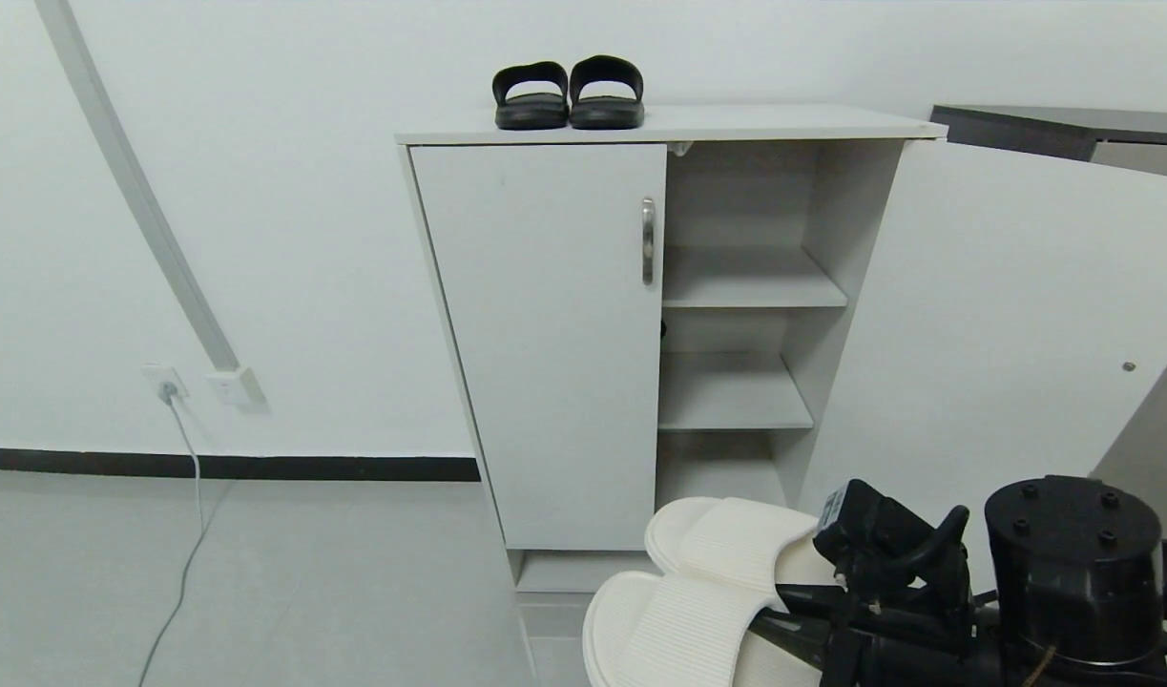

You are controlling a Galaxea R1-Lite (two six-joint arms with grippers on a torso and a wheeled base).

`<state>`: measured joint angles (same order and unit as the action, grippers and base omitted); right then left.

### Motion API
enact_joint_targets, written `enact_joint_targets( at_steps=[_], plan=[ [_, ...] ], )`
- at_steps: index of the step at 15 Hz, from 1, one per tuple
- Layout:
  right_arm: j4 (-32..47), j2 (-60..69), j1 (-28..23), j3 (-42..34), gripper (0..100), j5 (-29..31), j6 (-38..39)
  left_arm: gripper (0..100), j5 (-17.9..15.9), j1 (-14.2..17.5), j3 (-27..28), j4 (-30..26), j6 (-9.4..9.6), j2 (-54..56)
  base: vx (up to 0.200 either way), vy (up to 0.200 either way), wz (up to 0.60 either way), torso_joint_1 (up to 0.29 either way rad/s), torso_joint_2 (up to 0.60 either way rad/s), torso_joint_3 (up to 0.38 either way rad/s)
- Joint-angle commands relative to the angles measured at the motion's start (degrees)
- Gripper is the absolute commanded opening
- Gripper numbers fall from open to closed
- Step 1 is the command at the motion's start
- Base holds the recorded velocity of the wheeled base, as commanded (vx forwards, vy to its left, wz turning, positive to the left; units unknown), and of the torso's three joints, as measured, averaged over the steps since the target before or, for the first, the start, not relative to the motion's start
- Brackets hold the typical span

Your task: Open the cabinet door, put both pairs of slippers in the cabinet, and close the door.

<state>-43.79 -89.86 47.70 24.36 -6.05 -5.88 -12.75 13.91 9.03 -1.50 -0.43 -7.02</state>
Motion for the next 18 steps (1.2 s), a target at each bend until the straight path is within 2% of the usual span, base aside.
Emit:
enact_joint_targets(
  at_steps=[1, 2, 3, 4, 5, 6, 7, 8, 10, 11, 12, 13, 14, 15, 16, 18],
  plan=[
    [0.02, 0.12, 0.02, -0.01, 0, -0.02, -0.01, 0, 0.18, 0.94, -6.84, 6.16, 2.01, 2.36, 0.0, 0.0, 0.0, 0.0, 0.0, 0.0],
    [0.02, 0.12, 0.11, -0.01, 0, -0.02, -0.28, 0, 0.62, 1.3, -9.03, 7.83, 4.12, 2.45, 0.0, 0.0, 0.0, 0.0, 0.0, 0.0],
    [0.02, 0.12, 0.11, -0.1, 0, -0.02, -0.63, 0, 5.63, 3.76, -8.59, 2.47, 5.26, 6.93, 0.0, 0.0, 0.0, 0.0, 0.0, 0.0],
    [0.02, 0.03, 0.11, -0.01, 0, -0.02, -0.63, 0, 11.78, 4.28, -8.68, 0.53, 5.26, 7.02, 0.0, 0.0, 0.0, 0.0, 0.0, 0.0],
    [0.02, 0.03, 0.11, -0.1, 0, -0.11, -0.72, 0, 15.74, 4.28, -8.95, 1.24, 5.0, 7.02, 0.0, 0.0, 0.0, 0.0, 0.0, 0.0],
    [0.02, -0.06, 0.2, -0.19, 0, -0.02, -0.72, 0, 13.63, 4.2, -8.95, 1.15, 4.29, 7.02, 0.0, 0.0, 0.0, 0.0, 0.0, 0.0],
    [0.02, -0.14, 0.2, -0.1, 0, -0.11, -0.72, 0, 9.5, 3.93, -8.68, 0.62, 4.65, 6.76, 0.0, 0.0, 0.0, 0.0, 0.0, 0.0],
    [0.02, -0.32, 0.37, -0.1, 0, -0.11, -0.72, 0, 9.76, 1.47, -8.59, 0.44, 5.52, 1.92, 0.0, 0.0, 0.0, 0.0, 0.0, 0.0],
    [0.11, -0.32, 0.37, -0.19, 0, -0.02, -0.8, 0, 10.47, -14.79, -8.68, 0.53, 4.73, -2.65, 0.0, 0.0, 0.0, 0.0, 0.0, 0.0],
    [0.02, -0.23, 0.37, -0.36, 0, -0.02, -0.72, 0, 11.52, -17.95, -8.77, 0.53, 4.21, -1.5, 0.0, 0.0, 0.0, 0.0, 0.0, 0.0],
    [0.11, -0.23, 0.37, -0.36, 0, -0.02, -0.8, 0, 11.61, -17.95, -8.77, 0.62, 4.12, -1.06, 0.0, 0.0, 0.0, 0.0, 0.0, 0.0],
    [0.02, -0.41, 0.37, -0.45, 0, -0.02, -0.72, 0, 12.75, -17.86, -8.95, 1.41, 3.24, 2.19, 0.0, 0.0, 0.0, 0.0, 0.0, 0.0],
    [0.02, -0.85, 0.37, -0.45, 0, 0.07, -0.8, 0, 13.72, -15.14, -8.95, 1.32, 3.15, 4.3, 0.0, 0.0, 0.0, 0.0, 0.0, 0.0],
    [0.02, -1.2, 0.37, -0.36, 0, 0.07, -0.8, 0, 13.19, -13.82, -8.86, 1.24, 4.29, 7.02, 0.0, 0.0, 0.0, 0.0, 0.0, 0.0],
    [0.02, -1.55, 0.37, -0.36, 0, -0.02, -0.8, 0, 14.77, -13.82, -8.95, 1.32, 5.7, 6.93, 0.0, 0.0, 0.0, 0.0, 0.0, 0.0],
    [-0.33, -1.99, 0.37, -0.27, 0, 0.07, -0.8, 0, 14.95, -13.82, -8.95, 1.32, 5.44, 7.02, 0.0, 0.0, 0.0, 0.0, 0.0, 0.0]
  ],
)
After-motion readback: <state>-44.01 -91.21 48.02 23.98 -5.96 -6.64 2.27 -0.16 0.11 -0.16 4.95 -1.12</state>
